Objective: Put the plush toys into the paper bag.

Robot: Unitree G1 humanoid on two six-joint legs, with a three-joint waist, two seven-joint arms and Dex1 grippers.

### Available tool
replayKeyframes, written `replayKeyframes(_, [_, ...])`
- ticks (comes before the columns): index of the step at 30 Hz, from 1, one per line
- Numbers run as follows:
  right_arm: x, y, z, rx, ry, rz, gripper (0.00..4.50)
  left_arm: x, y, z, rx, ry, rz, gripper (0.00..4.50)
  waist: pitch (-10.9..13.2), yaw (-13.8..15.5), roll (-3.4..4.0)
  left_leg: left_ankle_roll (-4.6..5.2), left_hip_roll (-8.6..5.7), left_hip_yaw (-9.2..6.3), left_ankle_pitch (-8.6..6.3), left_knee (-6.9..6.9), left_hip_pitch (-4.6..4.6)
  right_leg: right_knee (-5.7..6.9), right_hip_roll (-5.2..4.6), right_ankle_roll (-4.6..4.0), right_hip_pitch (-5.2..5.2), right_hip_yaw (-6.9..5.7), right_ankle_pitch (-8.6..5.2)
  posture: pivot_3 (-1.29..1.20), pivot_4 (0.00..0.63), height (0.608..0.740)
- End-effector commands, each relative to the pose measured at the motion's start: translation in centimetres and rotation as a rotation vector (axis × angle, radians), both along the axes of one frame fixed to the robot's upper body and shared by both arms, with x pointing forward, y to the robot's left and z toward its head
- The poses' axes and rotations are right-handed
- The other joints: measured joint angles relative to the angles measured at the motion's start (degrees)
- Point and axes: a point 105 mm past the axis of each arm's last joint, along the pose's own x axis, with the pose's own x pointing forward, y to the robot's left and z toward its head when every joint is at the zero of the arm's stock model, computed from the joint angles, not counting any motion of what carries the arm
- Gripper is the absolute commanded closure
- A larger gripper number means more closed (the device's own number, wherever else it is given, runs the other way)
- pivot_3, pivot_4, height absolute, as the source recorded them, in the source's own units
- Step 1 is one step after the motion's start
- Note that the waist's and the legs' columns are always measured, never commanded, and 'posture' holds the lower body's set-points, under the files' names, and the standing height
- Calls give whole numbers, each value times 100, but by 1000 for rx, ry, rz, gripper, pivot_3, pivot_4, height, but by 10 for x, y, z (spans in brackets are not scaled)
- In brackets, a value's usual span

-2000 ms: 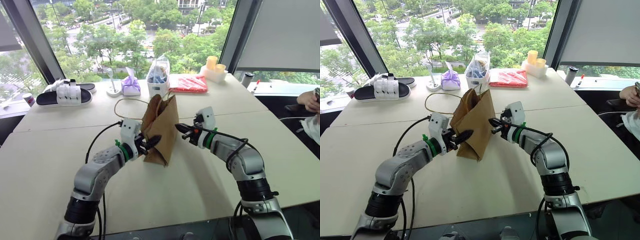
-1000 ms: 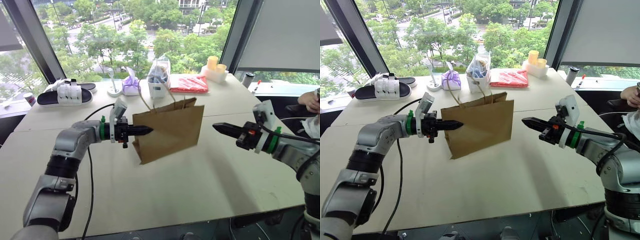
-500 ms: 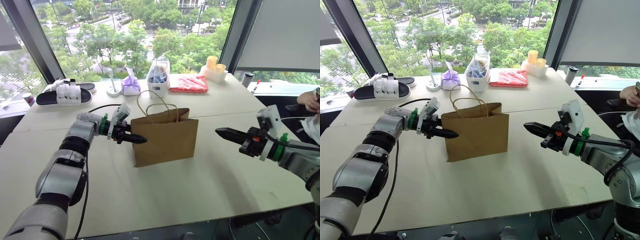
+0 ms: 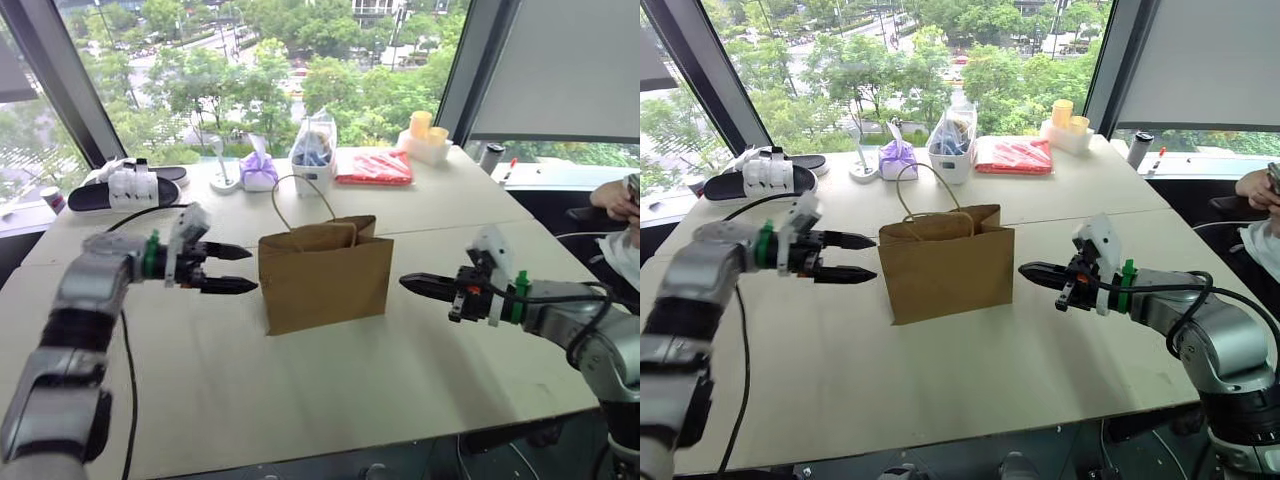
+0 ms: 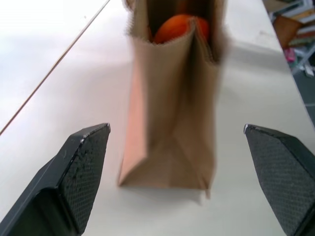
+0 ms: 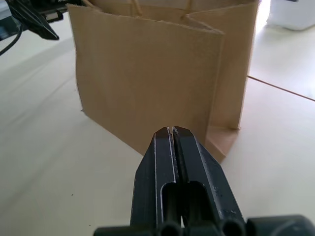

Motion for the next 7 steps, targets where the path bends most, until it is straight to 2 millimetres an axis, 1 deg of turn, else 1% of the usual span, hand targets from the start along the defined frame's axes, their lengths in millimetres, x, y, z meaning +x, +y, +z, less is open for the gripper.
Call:
replayKeyframes(1, [1,3,10,-35,-54,42,4500,-25,-7,16,-67,-46,40,34,0,22,0,0,0,-2,0,2,0,1,0,0,1,-1,0,0,150,740])
replayKeyframes(3, [1,5,9,-41,-51,62,4500,-40,-11,10,-94,-25,73,34,0,42,0,0,0,-3,0,3,1,1,-2,0,5,-3,0,0,150,740])
replayKeyframes(7, [3,7,9,-41,-49,78,4500,-56,-14,6,-132,-5,141,34,0,52,0,-1,-1,-4,0,4,1,-3,-2,-1,7,-3,0,0,150,740])
